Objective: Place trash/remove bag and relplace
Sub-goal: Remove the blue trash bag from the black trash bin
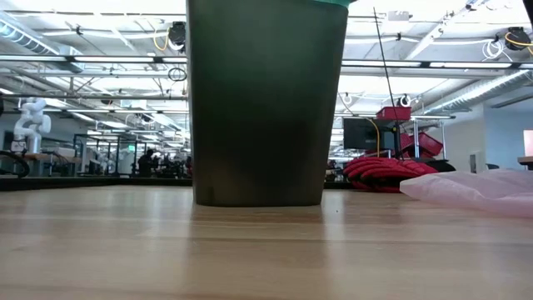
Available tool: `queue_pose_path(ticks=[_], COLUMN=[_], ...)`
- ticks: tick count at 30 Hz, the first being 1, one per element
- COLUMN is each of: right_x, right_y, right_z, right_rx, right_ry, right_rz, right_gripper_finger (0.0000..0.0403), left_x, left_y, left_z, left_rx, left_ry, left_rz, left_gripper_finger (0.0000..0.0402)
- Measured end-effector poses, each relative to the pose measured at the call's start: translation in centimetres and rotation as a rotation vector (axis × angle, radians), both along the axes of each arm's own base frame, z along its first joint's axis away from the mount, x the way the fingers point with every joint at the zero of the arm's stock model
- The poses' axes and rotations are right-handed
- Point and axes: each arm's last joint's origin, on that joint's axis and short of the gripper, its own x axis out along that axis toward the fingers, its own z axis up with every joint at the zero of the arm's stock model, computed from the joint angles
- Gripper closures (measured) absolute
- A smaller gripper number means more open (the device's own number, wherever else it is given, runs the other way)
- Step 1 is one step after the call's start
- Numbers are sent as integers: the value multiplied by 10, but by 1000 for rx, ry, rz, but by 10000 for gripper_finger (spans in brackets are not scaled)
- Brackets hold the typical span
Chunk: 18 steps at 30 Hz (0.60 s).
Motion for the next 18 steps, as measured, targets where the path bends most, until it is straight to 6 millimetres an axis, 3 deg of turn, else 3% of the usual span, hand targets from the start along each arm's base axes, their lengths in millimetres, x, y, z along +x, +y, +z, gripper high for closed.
queue_pose_path(ticks=[18], right_x=[0], right_y=[1], right_z=[0], right_rx=[15], right_ry=[1], right_rz=[31], right_gripper_finger=[403], left_x=[0], left_y=[1], left_z=[0], left_rx=[33], left_ry=[7], left_rz=[19], left_gripper_finger=[289])
